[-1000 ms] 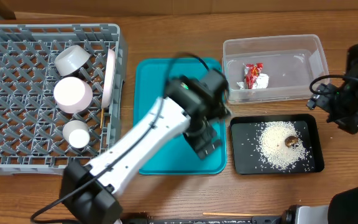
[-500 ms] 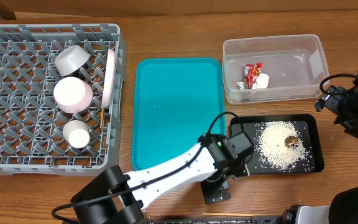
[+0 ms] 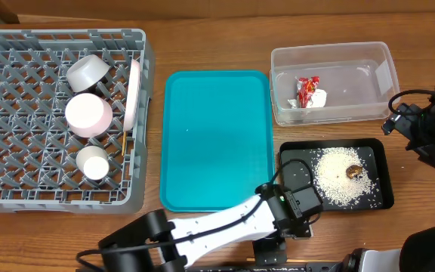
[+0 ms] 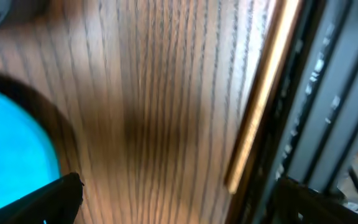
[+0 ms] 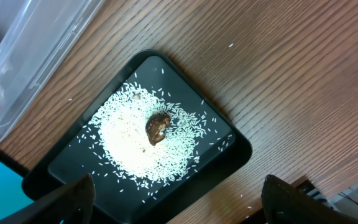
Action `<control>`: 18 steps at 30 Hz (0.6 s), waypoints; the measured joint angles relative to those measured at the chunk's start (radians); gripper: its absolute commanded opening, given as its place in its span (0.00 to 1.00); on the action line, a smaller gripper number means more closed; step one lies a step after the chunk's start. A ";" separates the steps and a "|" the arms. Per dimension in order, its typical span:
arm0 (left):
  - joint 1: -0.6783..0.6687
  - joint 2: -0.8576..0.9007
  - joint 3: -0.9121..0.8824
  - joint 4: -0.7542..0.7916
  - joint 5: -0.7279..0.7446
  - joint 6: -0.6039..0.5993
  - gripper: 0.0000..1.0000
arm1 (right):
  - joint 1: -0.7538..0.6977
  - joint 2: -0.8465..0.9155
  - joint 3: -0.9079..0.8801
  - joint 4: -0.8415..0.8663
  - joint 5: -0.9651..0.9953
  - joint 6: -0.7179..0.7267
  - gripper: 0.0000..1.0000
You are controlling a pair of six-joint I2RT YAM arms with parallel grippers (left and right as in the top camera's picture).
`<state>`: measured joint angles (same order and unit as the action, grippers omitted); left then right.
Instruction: Sort waste into correct bins and load items into the dishwasher
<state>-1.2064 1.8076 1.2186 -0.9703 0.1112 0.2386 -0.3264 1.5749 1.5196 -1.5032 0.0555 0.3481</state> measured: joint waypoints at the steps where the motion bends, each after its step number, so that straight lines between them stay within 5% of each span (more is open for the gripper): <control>1: -0.006 0.016 0.000 0.010 -0.015 0.000 1.00 | 0.000 0.000 0.000 0.000 0.000 0.001 0.87; 13: -0.011 0.039 -0.002 0.051 -0.214 0.023 1.00 | 0.000 0.000 0.000 0.003 -0.034 0.003 0.87; 18: -0.011 0.042 0.079 -0.005 -0.182 0.007 1.00 | 0.000 0.000 0.000 0.000 -0.049 0.004 0.88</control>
<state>-1.2179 1.8500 1.2980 -0.9752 -0.0708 0.2455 -0.3264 1.5749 1.5196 -1.5036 0.0067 0.3519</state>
